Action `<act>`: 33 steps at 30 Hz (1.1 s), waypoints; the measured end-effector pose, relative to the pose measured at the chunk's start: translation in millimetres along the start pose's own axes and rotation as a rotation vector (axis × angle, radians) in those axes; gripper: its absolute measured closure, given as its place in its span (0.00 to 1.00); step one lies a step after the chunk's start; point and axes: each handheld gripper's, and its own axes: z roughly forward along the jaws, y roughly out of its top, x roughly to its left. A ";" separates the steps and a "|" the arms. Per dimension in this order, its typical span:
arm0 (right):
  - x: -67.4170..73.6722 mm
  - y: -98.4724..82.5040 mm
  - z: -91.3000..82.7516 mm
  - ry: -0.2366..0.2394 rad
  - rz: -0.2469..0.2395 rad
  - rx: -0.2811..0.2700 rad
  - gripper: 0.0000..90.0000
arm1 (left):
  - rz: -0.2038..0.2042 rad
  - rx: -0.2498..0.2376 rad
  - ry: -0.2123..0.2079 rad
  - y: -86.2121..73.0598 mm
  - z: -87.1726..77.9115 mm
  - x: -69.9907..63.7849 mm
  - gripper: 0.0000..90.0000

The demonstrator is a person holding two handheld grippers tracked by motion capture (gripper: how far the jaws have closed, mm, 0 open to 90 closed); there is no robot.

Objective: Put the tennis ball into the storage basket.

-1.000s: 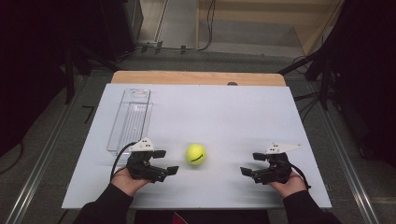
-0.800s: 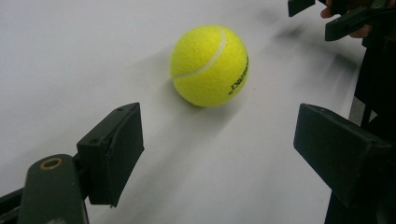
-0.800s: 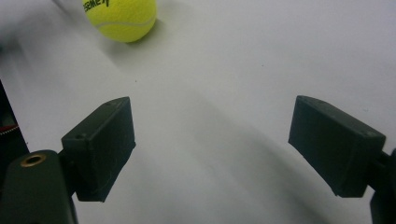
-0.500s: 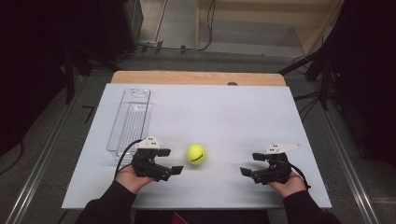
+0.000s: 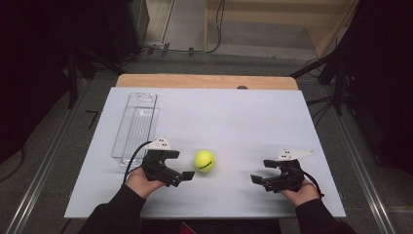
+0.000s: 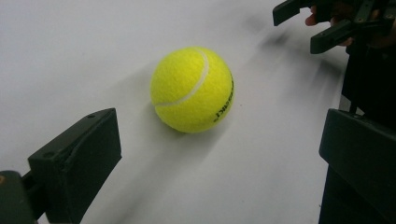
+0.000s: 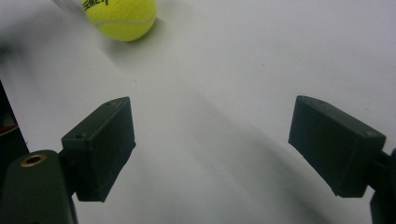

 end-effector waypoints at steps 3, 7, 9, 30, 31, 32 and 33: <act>0.3 0.1 0.2 0.000 -0.001 0.002 0.14 | 0.001 -0.005 0.003 5.7 2.5 0.5 0.00; 0.6 0.3 0.5 0.001 -0.002 0.000 0.14 | 0.004 0.005 0.014 9.5 4.2 1.3 0.00; 0.7 0.3 0.6 0.000 -0.003 0.001 0.14 | -0.001 0.004 0.014 11.5 5.1 2.2 0.00; 0.6 0.0 1.4 0.003 -0.005 -0.002 0.14 | 0.011 0.005 0.017 39.3 12.8 9.6 0.00; 0.5 0.0 1.4 0.002 -0.005 -0.003 0.14 | 0.009 0.004 0.015 40.4 13.8 9.6 0.00; 0.4 0.0 1.3 0.001 -0.004 -0.002 0.14 | 0.011 0.006 0.013 41.4 14.8 9.7 0.00; 0.4 0.0 1.3 0.001 -0.004 -0.002 0.14 | 0.015 0.010 0.018 42.5 15.8 9.5 0.00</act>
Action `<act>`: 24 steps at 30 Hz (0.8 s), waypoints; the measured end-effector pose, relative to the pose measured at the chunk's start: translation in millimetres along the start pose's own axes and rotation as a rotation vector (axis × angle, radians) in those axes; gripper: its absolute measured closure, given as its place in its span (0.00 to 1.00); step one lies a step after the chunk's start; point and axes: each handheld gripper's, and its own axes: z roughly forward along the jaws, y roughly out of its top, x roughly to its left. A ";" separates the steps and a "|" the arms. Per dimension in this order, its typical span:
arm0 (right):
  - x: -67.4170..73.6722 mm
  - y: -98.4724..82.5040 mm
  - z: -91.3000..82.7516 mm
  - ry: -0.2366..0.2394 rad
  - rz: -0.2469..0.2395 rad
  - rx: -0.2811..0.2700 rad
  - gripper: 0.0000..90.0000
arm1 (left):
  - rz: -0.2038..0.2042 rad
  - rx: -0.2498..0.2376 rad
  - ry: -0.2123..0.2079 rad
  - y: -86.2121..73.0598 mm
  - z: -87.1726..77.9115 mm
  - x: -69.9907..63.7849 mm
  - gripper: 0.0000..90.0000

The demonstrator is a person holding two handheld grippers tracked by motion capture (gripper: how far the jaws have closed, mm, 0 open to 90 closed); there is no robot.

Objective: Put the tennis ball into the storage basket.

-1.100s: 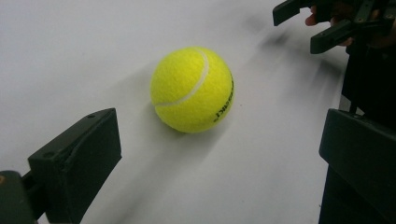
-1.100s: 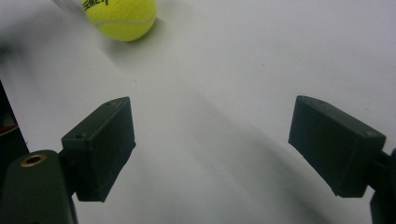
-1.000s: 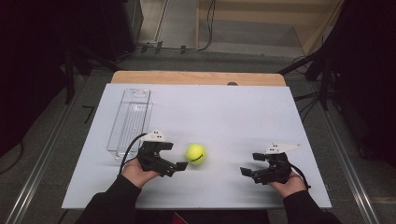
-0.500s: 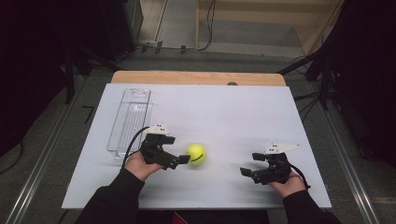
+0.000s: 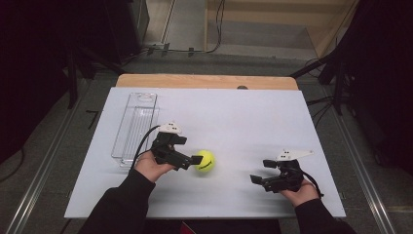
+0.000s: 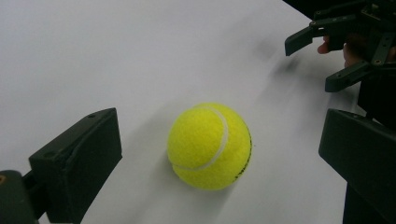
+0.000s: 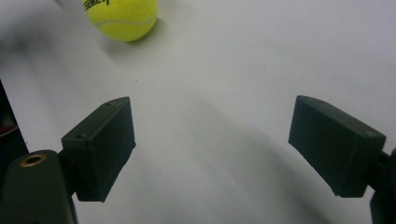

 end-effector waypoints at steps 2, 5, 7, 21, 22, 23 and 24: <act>-0.1 0.0 0.0 0.000 0.000 0.000 0.14 | 0.002 0.000 -0.003 1.9 2.2 -0.1 0.00; -0.1 0.0 0.1 -0.001 0.000 0.000 0.14 | 0.008 0.003 -0.001 5.1 4.8 -0.1 0.00; -0.1 0.0 0.1 -0.002 0.000 0.000 0.14 | 0.012 0.003 -0.003 7.3 6.6 0.1 0.00; -1.5 0.0 0.3 0.000 0.002 0.008 0.14 | 0.037 0.022 0.007 18.4 22.3 -2.0 0.00; -1.6 -0.1 0.3 0.000 0.002 0.006 0.14 | 0.041 0.025 0.004 19.3 23.7 -2.1 0.00; -1.6 -0.1 0.2 0.000 0.002 0.006 0.14 | 0.040 0.025 0.002 20.1 25.0 -2.3 0.00; -1.4 -0.1 0.1 -0.001 0.003 0.006 0.14 | 0.042 0.025 0.002 20.8 26.3 -2.4 0.00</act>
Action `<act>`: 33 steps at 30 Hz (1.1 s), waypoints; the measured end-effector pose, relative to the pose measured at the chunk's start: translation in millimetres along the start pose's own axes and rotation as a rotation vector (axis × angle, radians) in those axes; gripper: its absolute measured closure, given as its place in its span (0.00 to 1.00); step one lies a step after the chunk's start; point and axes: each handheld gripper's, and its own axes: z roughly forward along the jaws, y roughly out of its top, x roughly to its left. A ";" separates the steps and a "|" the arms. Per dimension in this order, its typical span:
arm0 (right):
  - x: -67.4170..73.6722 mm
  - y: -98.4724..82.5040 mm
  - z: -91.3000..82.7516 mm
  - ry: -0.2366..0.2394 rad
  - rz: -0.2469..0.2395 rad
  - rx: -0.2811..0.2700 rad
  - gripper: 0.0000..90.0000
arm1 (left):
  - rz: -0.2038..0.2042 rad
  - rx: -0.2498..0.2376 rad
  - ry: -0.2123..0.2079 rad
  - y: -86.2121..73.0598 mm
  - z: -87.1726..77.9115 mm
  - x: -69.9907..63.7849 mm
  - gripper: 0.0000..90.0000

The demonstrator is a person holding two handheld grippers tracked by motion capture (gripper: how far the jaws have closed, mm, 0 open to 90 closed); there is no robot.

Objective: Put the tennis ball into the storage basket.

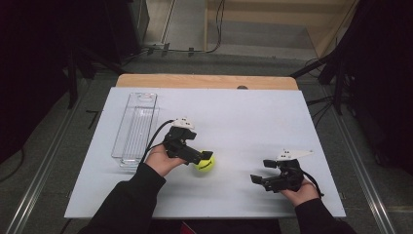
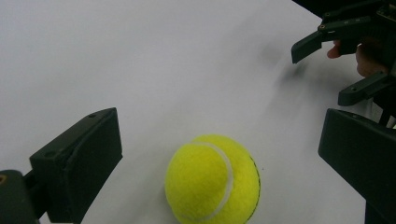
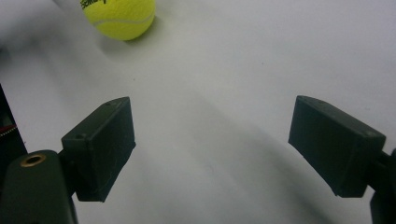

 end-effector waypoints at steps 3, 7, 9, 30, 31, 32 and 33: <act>0.1 -0.1 0.0 0.000 -0.001 0.000 0.14 | 0.002 0.001 -0.004 1.4 3.6 -1.0 0.00; 0.3 -0.1 -0.5 0.000 -0.002 -0.002 0.14 | 0.002 0.008 0.002 1.3 8.4 -2.8 0.02; 0.4 -0.1 -0.5 0.000 -0.002 -0.001 0.14 | 0.003 0.009 0.003 1.2 8.9 -3.1 0.02; 0.9 -0.4 -0.6 0.000 -0.004 0.000 0.14 | 0.020 -0.009 -0.001 -6.0 16.4 -6.6 0.02; 1.0 -0.4 -0.4 0.002 -0.003 -0.001 0.14 | 0.015 -0.013 -0.001 -7.4 16.5 -6.2 0.02; 1.0 -0.4 -0.3 0.001 -0.004 -0.001 0.14 | 0.013 -0.019 -0.007 -8.9 16.6 -5.6 0.02; 1.0 -0.4 -0.3 0.001 -0.005 0.000 0.14 | 0.011 -0.019 -0.005 -10.2 16.7 -5.3 0.02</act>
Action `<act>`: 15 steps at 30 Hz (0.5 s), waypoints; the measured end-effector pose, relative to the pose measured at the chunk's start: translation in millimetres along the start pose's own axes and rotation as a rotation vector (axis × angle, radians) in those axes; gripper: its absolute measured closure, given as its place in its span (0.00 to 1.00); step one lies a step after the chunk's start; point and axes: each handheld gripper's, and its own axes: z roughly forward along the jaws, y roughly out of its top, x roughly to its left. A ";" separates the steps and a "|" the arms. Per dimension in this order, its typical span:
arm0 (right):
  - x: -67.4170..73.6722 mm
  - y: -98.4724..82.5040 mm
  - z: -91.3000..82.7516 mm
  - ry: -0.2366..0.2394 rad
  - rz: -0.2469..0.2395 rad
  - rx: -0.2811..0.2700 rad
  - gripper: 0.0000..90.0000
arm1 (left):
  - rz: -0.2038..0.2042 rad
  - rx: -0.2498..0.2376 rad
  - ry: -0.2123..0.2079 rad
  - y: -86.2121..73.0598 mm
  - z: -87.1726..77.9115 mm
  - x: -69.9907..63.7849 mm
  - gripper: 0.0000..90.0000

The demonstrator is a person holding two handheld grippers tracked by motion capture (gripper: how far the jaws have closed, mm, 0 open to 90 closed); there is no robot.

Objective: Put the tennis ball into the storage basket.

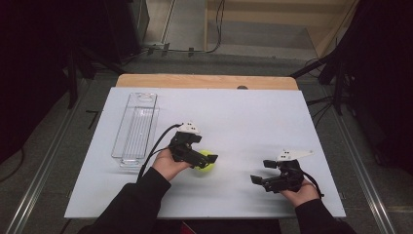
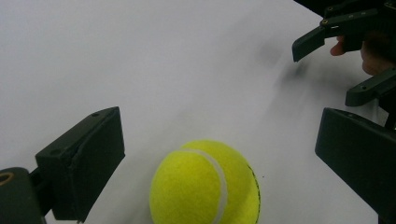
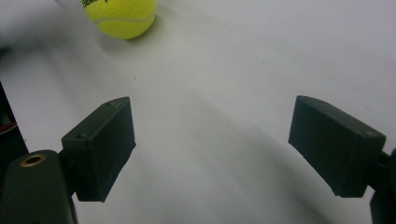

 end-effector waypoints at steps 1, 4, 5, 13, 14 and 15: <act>0.1 0.0 -0.1 -0.001 -0.002 0.000 0.14 | 0.001 0.003 -0.002 -1.1 0.4 0.6 0.02; 0.1 -0.1 0.0 -0.001 -0.001 0.001 0.14 | 0.004 0.023 0.011 -3.6 1.9 0.4 0.02; 0.1 0.0 0.0 -0.001 -0.001 0.001 0.14 | 0.006 0.027 0.012 -4.2 2.5 0.1 0.02; 0.3 -0.1 0.4 0.003 -0.001 0.006 0.14 | -0.002 0.030 0.005 -12.5 7.2 1.2 0.02; 0.5 0.0 0.5 0.002 -0.002 0.007 0.14 | 0.002 0.035 0.001 -14.8 8.8 0.4 0.02; 0.5 0.0 0.5 0.002 -0.002 0.007 0.14 | 0.002 0.035 0.001 -14.8 8.8 0.4 0.02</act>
